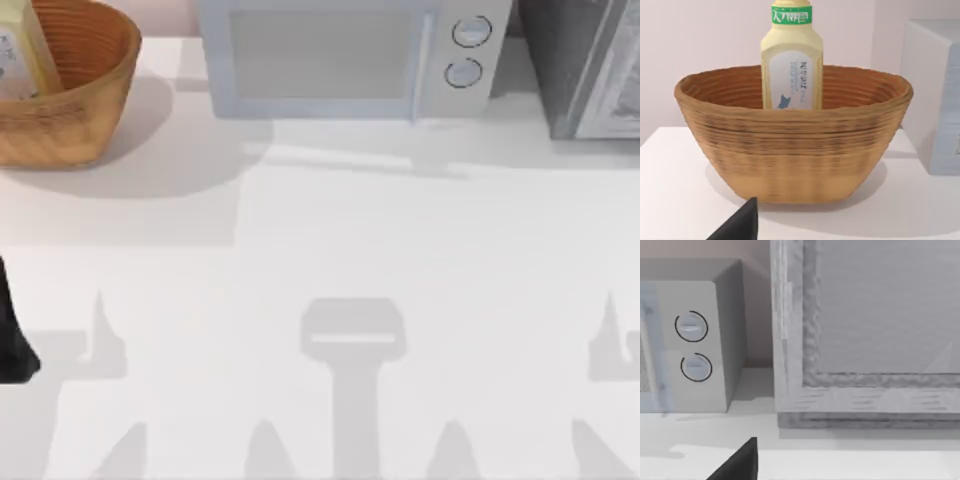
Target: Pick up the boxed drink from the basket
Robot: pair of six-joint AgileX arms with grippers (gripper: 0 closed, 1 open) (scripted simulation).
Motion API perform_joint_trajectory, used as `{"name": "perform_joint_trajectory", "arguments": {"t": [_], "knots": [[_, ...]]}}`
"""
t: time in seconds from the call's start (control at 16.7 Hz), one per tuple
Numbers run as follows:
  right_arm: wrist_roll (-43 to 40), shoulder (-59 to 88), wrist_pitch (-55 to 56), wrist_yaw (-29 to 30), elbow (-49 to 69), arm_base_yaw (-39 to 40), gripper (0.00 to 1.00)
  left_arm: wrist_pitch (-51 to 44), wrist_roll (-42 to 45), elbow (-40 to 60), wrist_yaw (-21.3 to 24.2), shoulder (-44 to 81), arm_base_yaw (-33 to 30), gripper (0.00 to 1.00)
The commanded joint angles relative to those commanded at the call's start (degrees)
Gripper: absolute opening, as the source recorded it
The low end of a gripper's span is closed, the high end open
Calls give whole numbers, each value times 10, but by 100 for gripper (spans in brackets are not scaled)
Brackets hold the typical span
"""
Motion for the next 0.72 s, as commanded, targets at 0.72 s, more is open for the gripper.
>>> {"name": "perform_joint_trajectory", "arguments": {"t": [0.72], "knots": [[0, 0, 0, 0, 0, 0, 100, 149, -6, 107, 19, 279, 16, 100]]}}
